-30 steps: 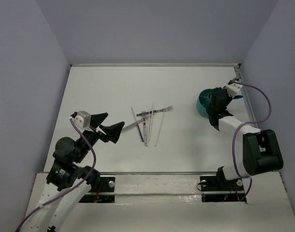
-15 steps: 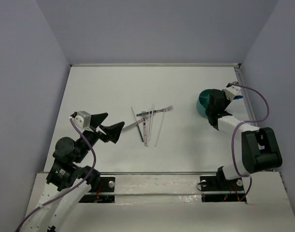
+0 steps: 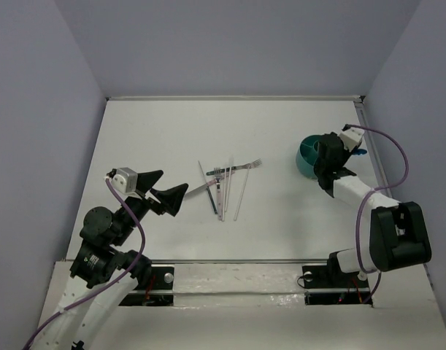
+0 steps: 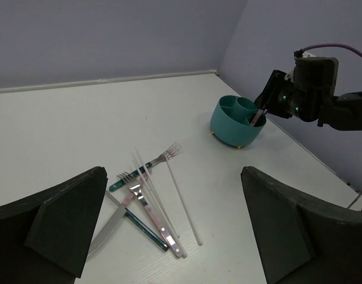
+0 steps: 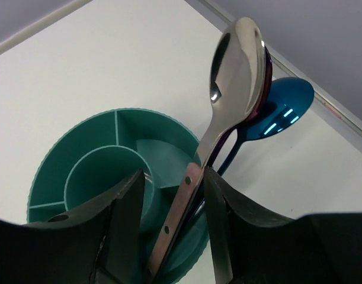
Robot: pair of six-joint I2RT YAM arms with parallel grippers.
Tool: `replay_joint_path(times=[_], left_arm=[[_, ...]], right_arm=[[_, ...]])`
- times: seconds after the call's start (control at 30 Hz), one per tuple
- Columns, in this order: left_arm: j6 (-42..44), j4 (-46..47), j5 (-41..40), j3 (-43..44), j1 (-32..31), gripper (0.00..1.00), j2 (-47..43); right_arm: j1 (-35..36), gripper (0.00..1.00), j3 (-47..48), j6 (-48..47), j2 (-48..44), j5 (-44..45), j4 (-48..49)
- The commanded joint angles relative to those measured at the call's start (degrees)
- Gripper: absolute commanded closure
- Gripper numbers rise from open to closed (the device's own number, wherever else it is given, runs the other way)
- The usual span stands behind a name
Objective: Sort the eating utensils into containers
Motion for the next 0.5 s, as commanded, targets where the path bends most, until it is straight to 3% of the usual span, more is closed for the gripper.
replay_joint_path(times=[0.0,0.13,0.47], left_arm=[[0.38,2.36,-0.32,2.33,0.28,0.01,-0.57],[0.29,2.54,-0.23,2.33,0.80,0.01,-0.04],[0.29,2.36,-0.58,2.33,1.33,0.01,1.46]], right_arm=[[-0.20,0.48,3.96,-2.46,-3.95,-5.29,-2.43],[1.29,0.44,6.42,-2.82,-7.03,-13.20,-6.56],[20.62,0.45,10.56,-0.72,-4.15,-20.15,-16.67]])
